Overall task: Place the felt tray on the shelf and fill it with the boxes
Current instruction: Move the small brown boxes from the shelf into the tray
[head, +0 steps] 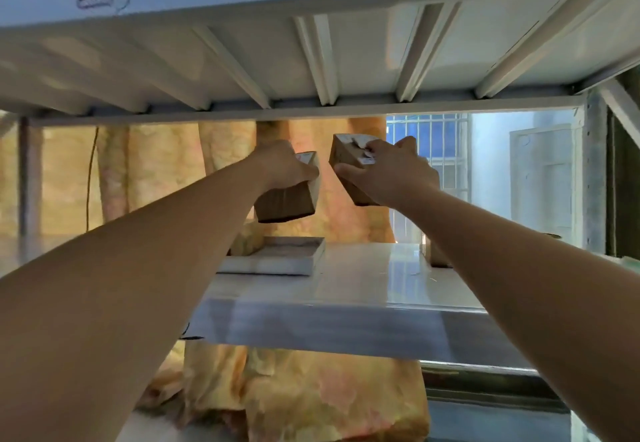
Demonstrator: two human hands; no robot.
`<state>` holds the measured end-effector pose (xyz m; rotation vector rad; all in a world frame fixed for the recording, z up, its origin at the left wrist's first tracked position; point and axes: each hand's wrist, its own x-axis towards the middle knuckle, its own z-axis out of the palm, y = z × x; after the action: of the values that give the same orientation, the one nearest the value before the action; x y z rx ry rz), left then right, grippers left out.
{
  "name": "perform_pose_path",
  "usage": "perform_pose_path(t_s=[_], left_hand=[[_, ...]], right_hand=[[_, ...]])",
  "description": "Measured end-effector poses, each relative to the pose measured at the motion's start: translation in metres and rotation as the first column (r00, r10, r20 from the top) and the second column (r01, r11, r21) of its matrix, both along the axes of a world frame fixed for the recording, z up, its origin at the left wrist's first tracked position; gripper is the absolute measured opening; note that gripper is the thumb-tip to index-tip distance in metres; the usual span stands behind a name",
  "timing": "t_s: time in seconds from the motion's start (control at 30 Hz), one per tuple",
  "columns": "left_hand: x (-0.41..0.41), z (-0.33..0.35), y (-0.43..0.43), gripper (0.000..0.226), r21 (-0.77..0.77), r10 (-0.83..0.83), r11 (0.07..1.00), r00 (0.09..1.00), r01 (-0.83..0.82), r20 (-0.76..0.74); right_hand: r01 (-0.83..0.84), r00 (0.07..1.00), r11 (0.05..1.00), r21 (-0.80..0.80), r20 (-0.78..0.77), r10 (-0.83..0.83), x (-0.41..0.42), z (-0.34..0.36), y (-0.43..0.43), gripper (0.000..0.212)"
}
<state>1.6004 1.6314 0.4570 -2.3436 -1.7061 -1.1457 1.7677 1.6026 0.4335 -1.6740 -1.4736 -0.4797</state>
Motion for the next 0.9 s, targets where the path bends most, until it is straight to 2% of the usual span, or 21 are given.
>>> perform_pose_path(t_s=[0.13,0.47,0.6,0.73,0.9], left_hand=[[-0.010,-0.010,0.018,0.063,-0.079,-0.008,0.997,0.999,0.004,-0.050],[-0.013,-0.038,0.057,0.075,-0.117,-0.020,0.993,0.960,-0.013,-0.278],[-0.020,-0.046,0.060,0.059,-0.093,0.025,0.994,0.941,-0.059,-0.339],[-0.022,-0.049,0.061,0.044,-0.145,-0.085,0.989,0.932,0.035,-0.352],[-0.029,-0.050,0.056,0.073,-0.273,-0.225,0.956,0.864,0.107,-0.451]], right_hand=[[0.030,0.999,1.000,-0.009,0.043,-0.029,-0.031,-0.001,0.002,0.078],[0.147,0.985,0.984,-0.096,0.110,-0.136,-0.073,-0.005,0.006,0.070],[0.175,0.982,0.976,-0.131,0.092,-0.163,-0.088,-0.010,0.004,0.066],[0.214,0.975,0.965,-0.153,0.092,-0.202,-0.100,-0.012,0.005,0.064],[0.235,0.969,0.960,-0.153,0.110,-0.220,-0.107,-0.012,0.005,0.061]])
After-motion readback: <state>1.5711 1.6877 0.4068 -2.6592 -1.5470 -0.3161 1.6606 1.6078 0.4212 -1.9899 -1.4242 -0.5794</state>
